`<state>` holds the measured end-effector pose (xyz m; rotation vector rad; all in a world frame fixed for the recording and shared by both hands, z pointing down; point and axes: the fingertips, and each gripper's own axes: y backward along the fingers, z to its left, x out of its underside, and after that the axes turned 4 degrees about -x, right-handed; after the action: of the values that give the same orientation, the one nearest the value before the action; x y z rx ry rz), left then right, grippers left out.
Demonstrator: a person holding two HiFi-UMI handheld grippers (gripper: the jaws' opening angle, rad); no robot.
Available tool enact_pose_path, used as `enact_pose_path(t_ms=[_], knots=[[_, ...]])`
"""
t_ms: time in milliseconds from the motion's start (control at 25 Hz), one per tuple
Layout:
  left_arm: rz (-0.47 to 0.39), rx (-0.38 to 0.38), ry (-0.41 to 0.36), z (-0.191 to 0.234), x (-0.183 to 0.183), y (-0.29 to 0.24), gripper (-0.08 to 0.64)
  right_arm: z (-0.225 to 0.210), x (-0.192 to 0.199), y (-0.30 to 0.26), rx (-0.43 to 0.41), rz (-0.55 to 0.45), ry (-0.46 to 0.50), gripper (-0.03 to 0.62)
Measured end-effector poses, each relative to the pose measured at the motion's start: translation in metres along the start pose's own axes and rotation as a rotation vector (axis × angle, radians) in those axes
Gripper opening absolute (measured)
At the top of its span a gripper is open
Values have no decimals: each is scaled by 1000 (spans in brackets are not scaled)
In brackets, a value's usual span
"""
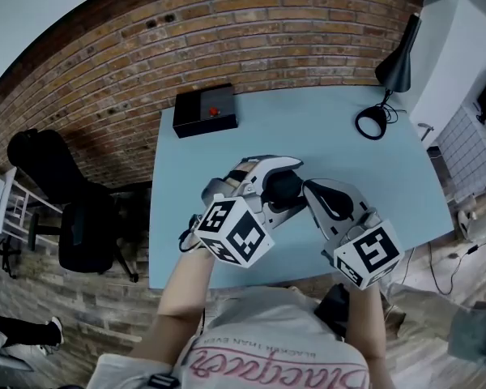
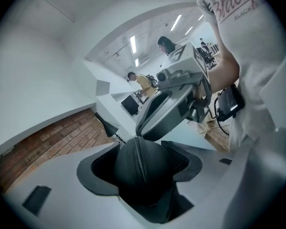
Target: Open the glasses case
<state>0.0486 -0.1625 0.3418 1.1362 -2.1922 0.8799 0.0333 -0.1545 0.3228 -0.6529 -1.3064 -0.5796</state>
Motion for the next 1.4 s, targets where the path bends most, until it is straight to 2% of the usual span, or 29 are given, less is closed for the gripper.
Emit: enact_pose_path(t_ms=[240, 360, 440, 720, 840, 920, 1080, 1200, 1400], knots=[[101, -34, 0, 2, 10, -12, 277, -1, 0, -4, 42, 37, 45, 18], [141, -36, 30, 6, 16, -13, 326, -3, 3, -5, 66, 56, 57, 18], [177, -23, 31, 6, 21, -13, 331, -4, 1, -6, 85, 63, 81, 20], [341, 73, -107, -7, 41, -17, 330, 2, 2, -11, 131, 189, 318, 20], [373, 83, -123, -7, 46, -17, 316, 2, 2, -13, 152, 208, 363, 20], [361, 71, -104, -5, 45, -18, 307, 0, 1, -13, 150, 184, 321, 20], [243, 62, -5, -3, 35, -13, 295, -4, -5, -10, 107, 73, 89, 20], [133, 43, 68, 3, 25, -4, 272, -16, 6, -1, 110, 99, 41, 20], [5, 5, 118, 9, 10, 4, 266, -19, 3, 4, 56, 6, -130, 20]])
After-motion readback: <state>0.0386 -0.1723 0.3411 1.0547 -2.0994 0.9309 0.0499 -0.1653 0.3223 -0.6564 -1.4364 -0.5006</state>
